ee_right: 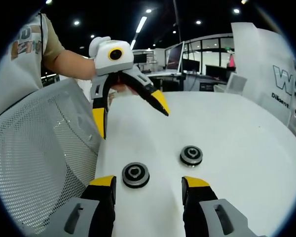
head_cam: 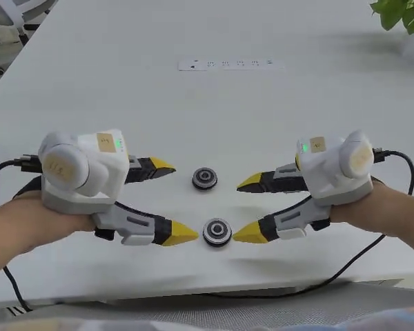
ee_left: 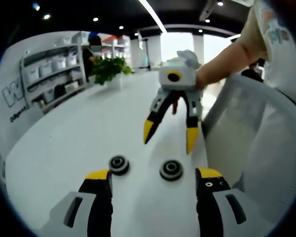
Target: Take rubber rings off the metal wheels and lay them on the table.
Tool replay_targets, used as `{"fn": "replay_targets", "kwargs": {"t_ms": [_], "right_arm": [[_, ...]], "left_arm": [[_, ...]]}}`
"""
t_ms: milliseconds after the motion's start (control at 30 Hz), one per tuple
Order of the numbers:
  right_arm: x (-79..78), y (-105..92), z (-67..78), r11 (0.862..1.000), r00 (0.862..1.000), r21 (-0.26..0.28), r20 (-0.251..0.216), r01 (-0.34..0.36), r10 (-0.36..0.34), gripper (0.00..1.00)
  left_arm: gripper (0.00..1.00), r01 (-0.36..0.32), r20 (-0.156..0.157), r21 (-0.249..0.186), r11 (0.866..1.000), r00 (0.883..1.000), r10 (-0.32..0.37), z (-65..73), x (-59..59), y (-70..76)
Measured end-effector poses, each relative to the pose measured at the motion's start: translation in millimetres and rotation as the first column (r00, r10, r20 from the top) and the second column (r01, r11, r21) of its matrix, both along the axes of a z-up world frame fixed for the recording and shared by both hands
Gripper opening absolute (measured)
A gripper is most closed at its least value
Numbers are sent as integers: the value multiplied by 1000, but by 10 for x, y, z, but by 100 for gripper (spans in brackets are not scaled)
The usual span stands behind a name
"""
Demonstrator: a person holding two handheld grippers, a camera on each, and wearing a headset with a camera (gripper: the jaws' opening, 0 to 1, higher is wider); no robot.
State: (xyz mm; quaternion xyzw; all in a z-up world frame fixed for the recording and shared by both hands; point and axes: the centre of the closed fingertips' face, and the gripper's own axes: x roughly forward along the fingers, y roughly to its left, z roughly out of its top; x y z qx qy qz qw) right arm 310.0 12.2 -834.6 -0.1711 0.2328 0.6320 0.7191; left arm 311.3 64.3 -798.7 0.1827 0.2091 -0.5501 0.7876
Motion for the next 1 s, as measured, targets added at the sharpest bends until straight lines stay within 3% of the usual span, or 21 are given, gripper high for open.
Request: {"fn": "replay_targets", "kwargs": {"t_ms": [367, 667, 1000], "right_arm": [[-75, 25, -163, 999, 998, -15, -46, -31, 31, 41], [-123, 66, -234, 997, 997, -32, -53, -66, 64, 34], [-154, 82, -279, 996, 995, -38, -64, -84, 81, 26]], "left_arm": [[63, 45, -32, 17, 999, 999, -44, -144, -78, -133], [53, 57, -76, 12, 998, 996, -56, -244, -91, -193], [44, 89, -102, 15, 996, 991, -87, -317, -137, -288]]}}
